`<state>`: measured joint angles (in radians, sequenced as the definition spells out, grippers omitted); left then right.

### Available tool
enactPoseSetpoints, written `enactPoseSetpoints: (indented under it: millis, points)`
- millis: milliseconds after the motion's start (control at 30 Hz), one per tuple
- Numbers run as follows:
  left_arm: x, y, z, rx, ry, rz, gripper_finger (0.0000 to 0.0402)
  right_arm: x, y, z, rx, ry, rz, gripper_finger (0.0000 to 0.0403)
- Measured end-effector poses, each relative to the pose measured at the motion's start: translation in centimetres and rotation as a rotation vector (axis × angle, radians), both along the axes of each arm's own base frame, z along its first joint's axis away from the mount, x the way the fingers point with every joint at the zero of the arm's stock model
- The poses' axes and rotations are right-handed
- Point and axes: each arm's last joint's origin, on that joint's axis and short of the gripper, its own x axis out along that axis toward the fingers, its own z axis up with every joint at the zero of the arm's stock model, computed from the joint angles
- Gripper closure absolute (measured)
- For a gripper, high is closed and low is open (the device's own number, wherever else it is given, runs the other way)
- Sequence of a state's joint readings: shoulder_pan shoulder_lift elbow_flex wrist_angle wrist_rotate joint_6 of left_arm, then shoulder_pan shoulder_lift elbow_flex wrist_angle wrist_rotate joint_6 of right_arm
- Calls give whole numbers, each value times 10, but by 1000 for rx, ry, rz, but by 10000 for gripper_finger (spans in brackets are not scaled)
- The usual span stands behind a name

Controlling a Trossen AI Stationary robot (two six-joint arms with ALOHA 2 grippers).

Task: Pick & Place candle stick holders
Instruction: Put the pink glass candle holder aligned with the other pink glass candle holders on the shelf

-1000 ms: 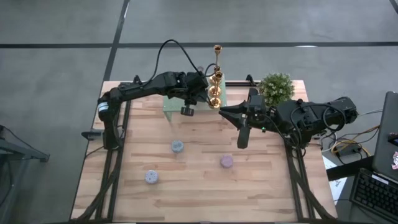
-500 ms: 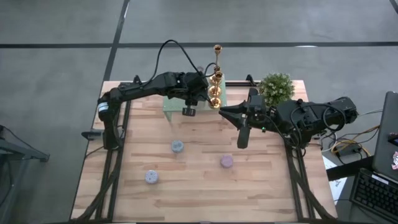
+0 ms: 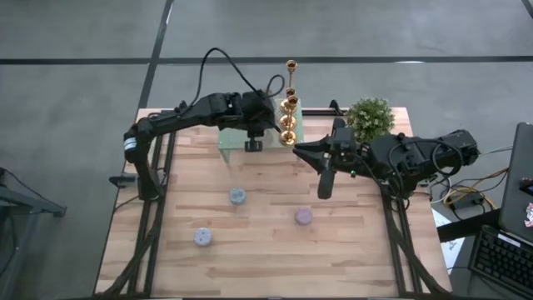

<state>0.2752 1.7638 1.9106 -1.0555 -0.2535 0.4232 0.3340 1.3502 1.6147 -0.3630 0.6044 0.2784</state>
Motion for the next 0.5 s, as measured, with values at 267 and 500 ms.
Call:
enactPoseSetpoints:
  millis: [267,500]
  points:
    - [-10,0,-5,-49,76,79,314,1,0,-1,-2,3,1,351]
    - [-16,5,-10,-45,110,204,317,0,1,-1,1,2,3,351]
